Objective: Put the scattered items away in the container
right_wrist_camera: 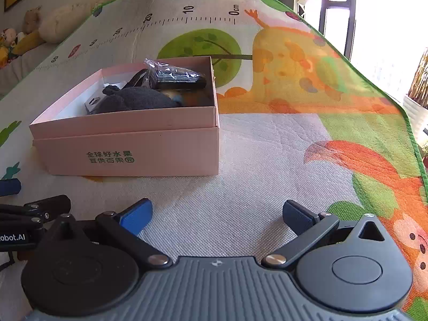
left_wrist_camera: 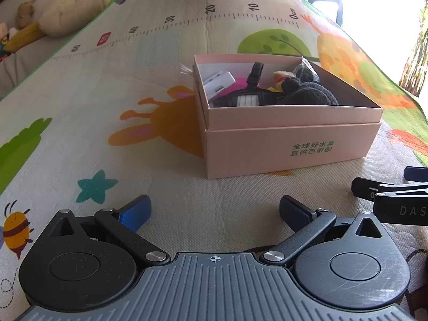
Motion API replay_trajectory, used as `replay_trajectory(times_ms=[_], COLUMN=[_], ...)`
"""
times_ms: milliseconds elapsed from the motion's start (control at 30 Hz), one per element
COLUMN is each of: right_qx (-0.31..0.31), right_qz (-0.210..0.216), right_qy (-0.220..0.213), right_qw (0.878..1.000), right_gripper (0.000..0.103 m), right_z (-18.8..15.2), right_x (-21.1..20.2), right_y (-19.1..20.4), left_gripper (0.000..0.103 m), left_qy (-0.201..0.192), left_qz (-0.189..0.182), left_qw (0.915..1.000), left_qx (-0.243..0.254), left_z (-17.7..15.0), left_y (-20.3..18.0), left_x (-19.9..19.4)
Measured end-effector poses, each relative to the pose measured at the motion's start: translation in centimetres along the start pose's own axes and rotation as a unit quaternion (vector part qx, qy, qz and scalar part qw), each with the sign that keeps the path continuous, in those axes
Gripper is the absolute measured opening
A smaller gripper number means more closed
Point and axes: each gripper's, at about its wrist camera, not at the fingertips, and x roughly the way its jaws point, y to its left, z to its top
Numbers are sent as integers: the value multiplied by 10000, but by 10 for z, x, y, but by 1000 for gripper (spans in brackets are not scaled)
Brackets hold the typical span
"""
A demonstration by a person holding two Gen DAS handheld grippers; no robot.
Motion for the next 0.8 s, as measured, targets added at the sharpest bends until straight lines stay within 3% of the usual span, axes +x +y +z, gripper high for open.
replay_trajectory(times_ms=[267,800], right_qx=[-145,-147], right_qz=[202,191], right_qy=[13,9], right_qw=[9997,9997], right_gripper=[103,103], right_z=[-1,-1], right_x=[-3,-2], right_y=[-2,0], left_gripper=[103,103], left_qy=[0,0], left_qz=[1,1], left_qw=[10000,10000], left_qx=[-1,-4], left_z=[0,0], left_y=[0,1], left_x=[0,0])
